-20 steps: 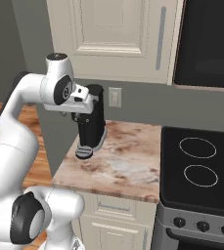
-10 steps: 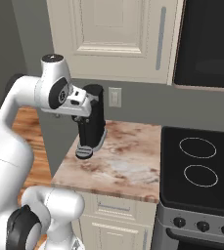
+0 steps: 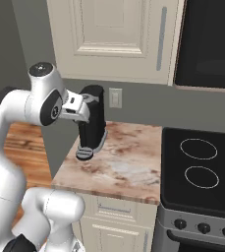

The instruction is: Open the cabinet and move the ladle to the pot. Then close the cabinet.

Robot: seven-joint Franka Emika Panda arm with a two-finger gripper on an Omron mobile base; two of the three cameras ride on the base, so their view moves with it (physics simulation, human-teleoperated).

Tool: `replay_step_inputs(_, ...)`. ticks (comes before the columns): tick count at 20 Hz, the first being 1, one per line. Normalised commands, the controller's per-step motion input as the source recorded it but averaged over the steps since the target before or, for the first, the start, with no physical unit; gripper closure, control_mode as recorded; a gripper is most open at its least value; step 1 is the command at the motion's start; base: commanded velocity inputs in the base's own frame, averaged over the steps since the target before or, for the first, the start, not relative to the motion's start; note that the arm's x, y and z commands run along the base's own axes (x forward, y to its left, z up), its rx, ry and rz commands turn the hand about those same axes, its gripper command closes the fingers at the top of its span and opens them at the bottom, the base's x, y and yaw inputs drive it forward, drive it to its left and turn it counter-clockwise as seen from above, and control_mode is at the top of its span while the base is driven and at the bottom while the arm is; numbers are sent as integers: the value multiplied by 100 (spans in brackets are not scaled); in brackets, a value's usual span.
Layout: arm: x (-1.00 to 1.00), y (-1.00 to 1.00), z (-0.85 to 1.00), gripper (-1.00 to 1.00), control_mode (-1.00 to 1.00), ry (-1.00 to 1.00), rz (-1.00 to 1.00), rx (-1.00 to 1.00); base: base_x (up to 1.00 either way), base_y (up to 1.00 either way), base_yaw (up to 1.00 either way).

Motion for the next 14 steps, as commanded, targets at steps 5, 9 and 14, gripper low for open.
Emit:
replay_step_inputs(5, -10, -14, 34, -100, -100, -10, -1, 0, 0, 0, 0)
replay_step_inputs(9, -2, -20, 40, -100, -100, -4, 0, 0, 0, 0, 0)
replay_step_inputs(14, 0, -11, 40, -100, -100, -2, 0, 0, 0, 0, 0)
